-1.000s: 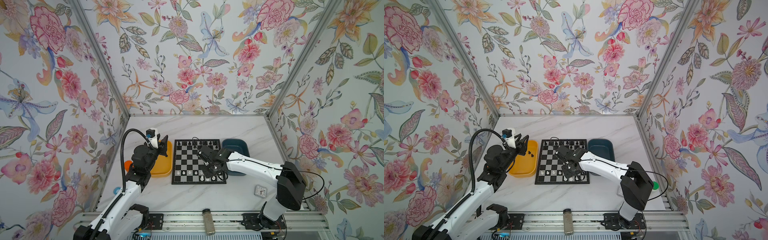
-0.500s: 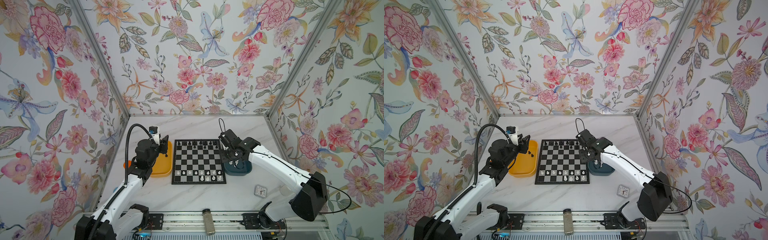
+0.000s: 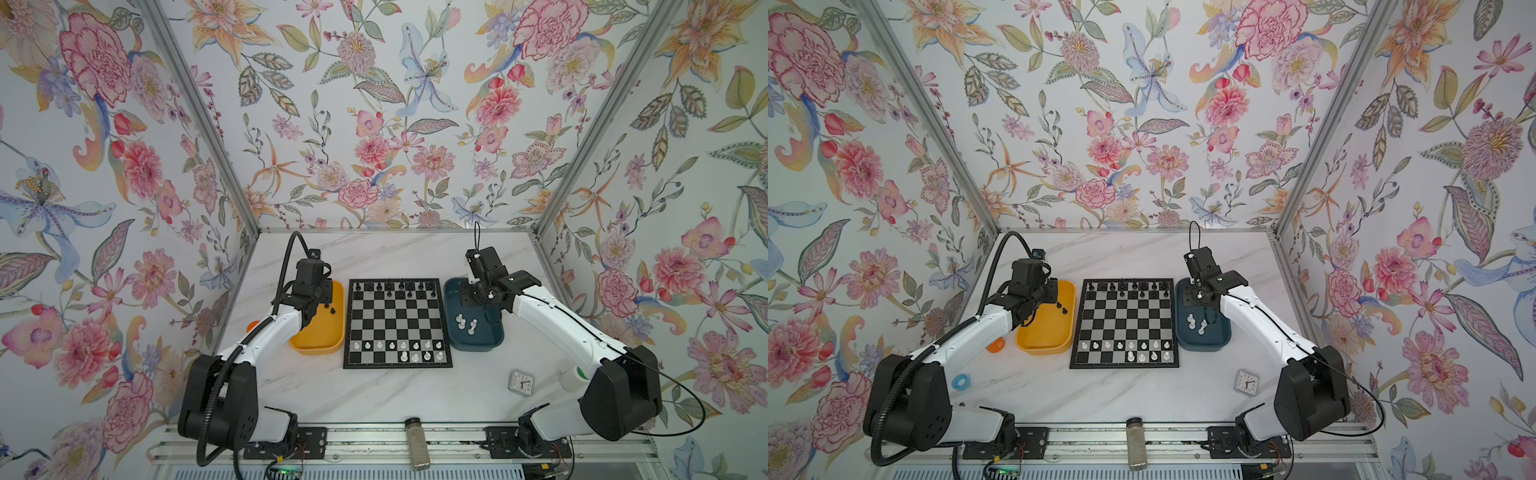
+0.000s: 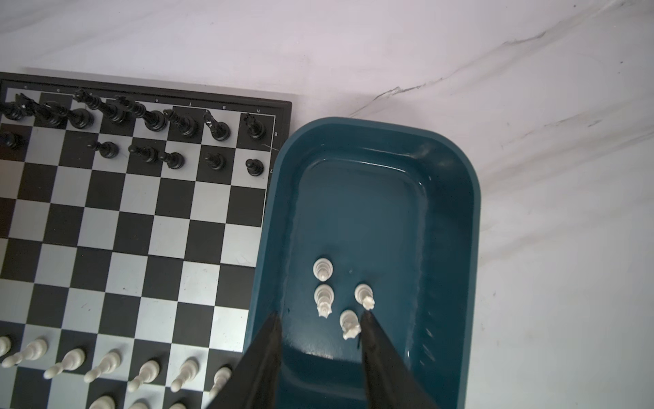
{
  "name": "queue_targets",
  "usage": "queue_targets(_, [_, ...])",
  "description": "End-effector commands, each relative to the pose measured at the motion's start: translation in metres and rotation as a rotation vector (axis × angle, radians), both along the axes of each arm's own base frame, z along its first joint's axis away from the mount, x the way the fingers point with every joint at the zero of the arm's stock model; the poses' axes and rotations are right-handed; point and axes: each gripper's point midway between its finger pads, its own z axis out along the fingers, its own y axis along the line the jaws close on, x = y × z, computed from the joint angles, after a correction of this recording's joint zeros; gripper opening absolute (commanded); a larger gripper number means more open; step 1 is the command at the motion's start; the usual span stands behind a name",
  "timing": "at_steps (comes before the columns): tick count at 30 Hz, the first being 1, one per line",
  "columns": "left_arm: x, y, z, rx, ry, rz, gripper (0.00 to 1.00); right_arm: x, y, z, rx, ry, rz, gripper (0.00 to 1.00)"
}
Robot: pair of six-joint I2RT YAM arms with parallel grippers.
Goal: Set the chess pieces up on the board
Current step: 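Return the right gripper over the teal bin while the left lowers into the yellow bin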
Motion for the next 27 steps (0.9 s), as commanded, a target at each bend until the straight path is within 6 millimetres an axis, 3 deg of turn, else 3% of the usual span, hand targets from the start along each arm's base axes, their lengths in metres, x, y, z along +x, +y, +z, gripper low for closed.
queue_targets(1, [0.002, 0.013, -0.01, 0.004, 0.06, 0.033, 0.51, 0.006, 0.003, 0.005, 0.065, -0.047, 0.025, 0.39])
queue_targets(6, [0.008, 0.008, -0.03, -0.044, 0.106, 0.013, 0.51, 0.007, -0.001, -0.011, 0.086, -0.018, 0.019, 0.39])
queue_targets(11, [0.013, 0.003, -0.058, -0.07, 0.185, -0.002, 0.5, 0.007, -0.004, -0.014, 0.101, -0.018, 0.014, 0.39])
queue_targets(21, [0.014, 0.001, -0.085, -0.103, 0.252, -0.005, 0.44, 0.007, -0.007, -0.018, 0.115, -0.011, 0.006, 0.39])
queue_targets(27, [0.012, 0.0, -0.089, -0.109, 0.268, -0.009, 0.42, 0.006, -0.007, -0.02, 0.118, -0.008, 0.005, 0.39])
